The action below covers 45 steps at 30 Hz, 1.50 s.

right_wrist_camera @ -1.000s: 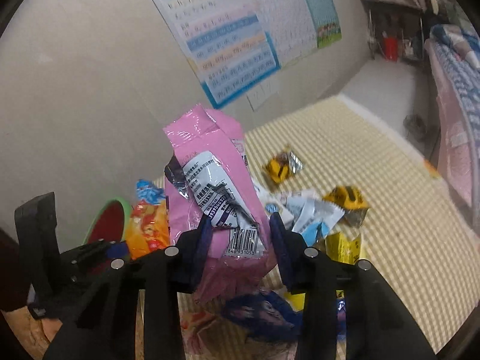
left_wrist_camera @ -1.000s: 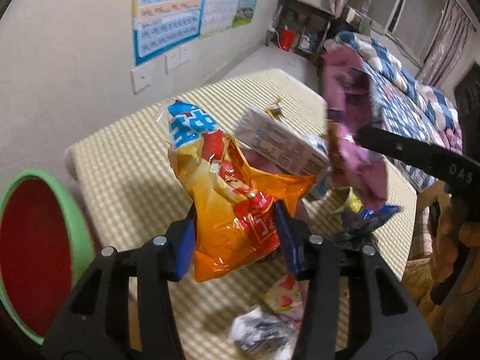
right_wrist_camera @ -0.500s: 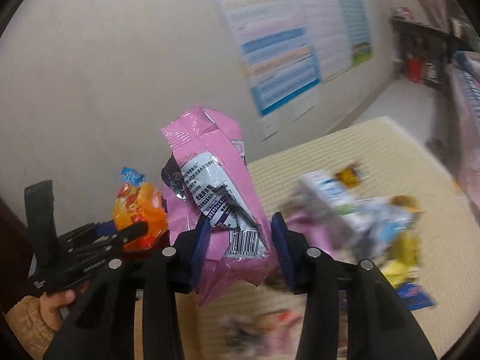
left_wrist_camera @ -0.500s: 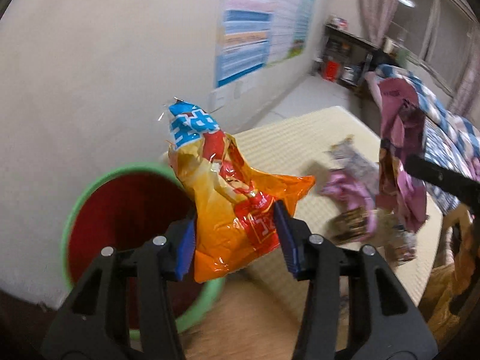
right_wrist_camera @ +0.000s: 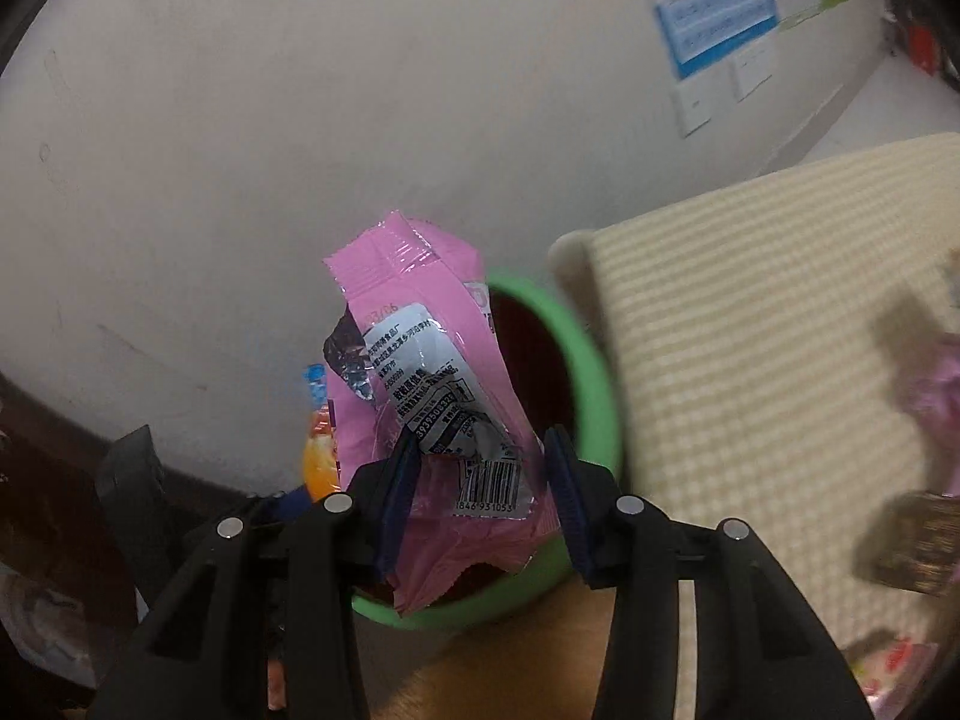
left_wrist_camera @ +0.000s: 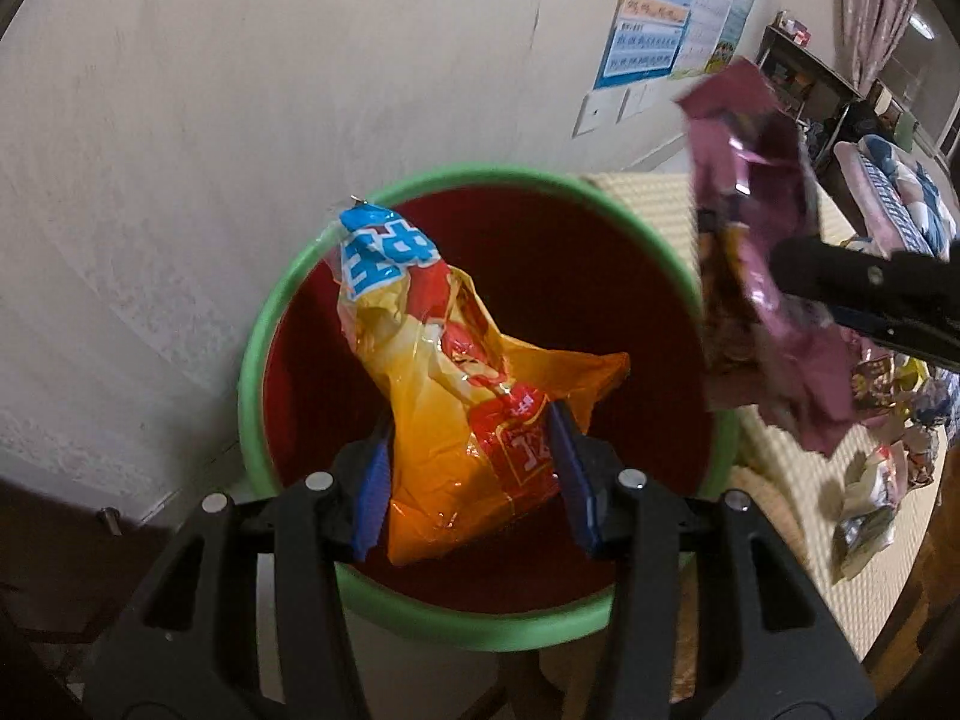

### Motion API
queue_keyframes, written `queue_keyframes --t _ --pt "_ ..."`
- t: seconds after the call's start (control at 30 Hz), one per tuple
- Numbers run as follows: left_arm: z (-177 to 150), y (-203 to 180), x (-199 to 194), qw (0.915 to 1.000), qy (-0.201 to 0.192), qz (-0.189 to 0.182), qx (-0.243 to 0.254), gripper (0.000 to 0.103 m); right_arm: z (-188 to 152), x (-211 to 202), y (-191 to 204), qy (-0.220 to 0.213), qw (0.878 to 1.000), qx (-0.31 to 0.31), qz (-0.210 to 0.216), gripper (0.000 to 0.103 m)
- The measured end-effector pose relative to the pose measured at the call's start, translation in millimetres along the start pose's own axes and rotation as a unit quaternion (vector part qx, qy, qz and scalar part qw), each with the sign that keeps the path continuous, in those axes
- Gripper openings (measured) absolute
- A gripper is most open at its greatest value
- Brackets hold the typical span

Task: Collect trash
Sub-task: 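Carry both bags over the green bin and open both tools to drop them, then grasp the white printed paper with the left tool while the right tool grasps crumpled paper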

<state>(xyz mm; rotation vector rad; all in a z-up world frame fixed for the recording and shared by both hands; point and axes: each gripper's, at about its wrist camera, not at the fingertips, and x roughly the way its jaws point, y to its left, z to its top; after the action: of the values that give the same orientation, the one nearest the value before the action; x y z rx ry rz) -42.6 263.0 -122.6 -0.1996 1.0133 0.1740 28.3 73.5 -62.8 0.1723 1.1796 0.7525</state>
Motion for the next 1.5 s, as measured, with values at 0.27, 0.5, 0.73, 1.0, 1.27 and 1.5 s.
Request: queue_keyframes --t 0.27,0.5,0.73,1.0,1.27,1.5 --pt "-1 8 10 0.9999 0.004 -0.001 -0.013 0.067 8 16 1 0.000 1.000 0.005 -0.011 0.071" --pt "-5 12 15 0.9997 0.006 -0.003 -0.025 0.070 2 -8 -20 -0.016 0.999 0.018 -0.028 0.071" --pt "-1 4 7 0.9998 -0.007 -0.002 -0.020 0.070 -15 -61 -63 -0.042 0.993 0.006 -0.113 0.071" --pt "7 -31 -7 0.9992 -0.027 -0.021 0.018 0.070 -43 -161 -133 -0.108 0.963 0.047 -0.241 0.076" --pt "0 -106 -23 0.9919 -0.018 -0.089 0.089 0.075 -90 -221 -207 -0.153 0.938 0.169 -0.261 0.081" --pt "-32 -209 -22 0.9606 0.062 -0.199 0.184 0.085 -132 -222 -202 -0.128 0.949 0.189 -0.219 0.081"
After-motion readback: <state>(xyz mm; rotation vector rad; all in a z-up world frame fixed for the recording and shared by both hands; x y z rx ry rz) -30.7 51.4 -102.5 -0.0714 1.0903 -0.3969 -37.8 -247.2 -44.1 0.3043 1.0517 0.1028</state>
